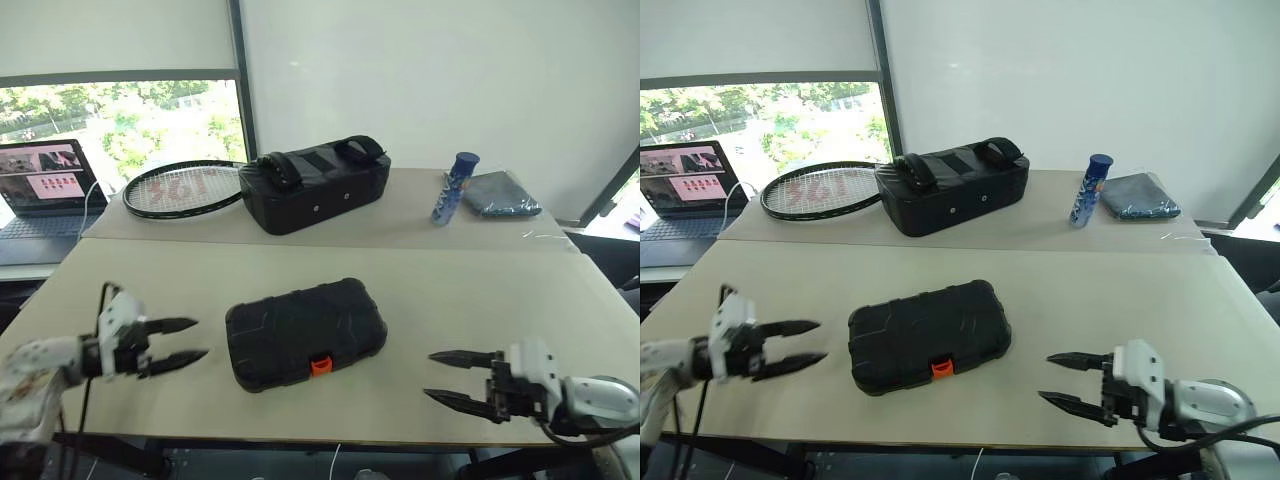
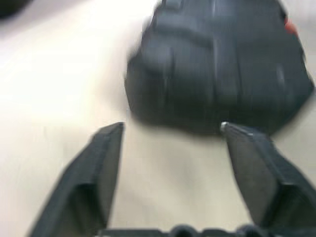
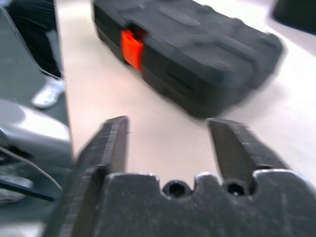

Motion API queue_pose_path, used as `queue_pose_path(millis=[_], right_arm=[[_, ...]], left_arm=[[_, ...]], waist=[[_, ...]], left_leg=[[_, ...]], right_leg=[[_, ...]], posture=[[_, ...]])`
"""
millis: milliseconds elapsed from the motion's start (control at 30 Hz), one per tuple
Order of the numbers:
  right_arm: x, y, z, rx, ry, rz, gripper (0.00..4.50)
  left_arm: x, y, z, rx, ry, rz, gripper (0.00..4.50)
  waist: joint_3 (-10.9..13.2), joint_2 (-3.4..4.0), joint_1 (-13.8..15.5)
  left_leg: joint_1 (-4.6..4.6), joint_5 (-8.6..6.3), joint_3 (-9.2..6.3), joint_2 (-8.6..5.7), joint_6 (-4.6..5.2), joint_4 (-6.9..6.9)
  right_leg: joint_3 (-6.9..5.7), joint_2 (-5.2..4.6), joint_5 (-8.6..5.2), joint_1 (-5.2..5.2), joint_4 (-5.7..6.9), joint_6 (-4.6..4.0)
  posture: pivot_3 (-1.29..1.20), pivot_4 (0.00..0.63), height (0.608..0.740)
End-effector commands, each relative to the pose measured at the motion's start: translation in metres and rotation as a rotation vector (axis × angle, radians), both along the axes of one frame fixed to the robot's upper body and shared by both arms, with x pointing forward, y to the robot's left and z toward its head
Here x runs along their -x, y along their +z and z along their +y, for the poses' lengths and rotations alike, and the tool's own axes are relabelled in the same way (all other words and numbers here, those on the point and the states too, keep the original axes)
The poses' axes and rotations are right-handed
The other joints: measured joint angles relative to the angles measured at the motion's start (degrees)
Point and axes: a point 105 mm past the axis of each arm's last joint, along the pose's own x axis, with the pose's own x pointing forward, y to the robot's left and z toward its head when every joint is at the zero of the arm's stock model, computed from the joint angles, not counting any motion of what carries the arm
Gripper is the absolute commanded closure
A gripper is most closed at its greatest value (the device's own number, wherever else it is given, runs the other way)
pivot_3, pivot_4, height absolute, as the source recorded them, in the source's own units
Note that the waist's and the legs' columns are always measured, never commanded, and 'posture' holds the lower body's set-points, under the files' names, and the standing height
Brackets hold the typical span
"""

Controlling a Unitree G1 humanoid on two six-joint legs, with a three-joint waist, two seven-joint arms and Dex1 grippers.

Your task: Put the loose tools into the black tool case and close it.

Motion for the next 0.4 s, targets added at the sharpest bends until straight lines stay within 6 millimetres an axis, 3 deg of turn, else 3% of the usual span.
queue_pose_path(millis=[33,133,400], right_arm=[[0.001,0.011,-0.022,0.037,-0.014,-0.108,0.03],[0.002,0.009,-0.034,0.028,-0.044,-0.061,0.03],[-0.001,0.004,-0.035,0.041,-0.045,-0.080,0.03]], left_arm=[[0.004,0.018,0.011,-0.044,0.052,-0.116,0.00],[0.006,0.016,0.012,-0.090,0.086,-0.167,0.00],[0.006,0.011,0.007,-0.102,0.088,-0.185,0.00]], waist=[[0.04,-0.02,0.34],[0.07,0.04,0.54],[0.10,0.09,0.42]], left_leg=[[0.00,0.01,-0.01,0.01,0.00,0.01],[0.10,0.01,0.01,0.05,0.00,0.02],[0.13,0.01,0.06,0.09,-0.01,0.01]], right_leg=[[-0.02,0.00,-0.02,0.01,0.00,0.04],[-0.03,0.01,-0.03,0.09,0.01,0.04],[0.03,0.09,0.00,0.11,0.02,-0.01]], posture=[[0.00,0.150,0.740],[0.00,0.150,0.740],[0.00,0.150,0.740]])
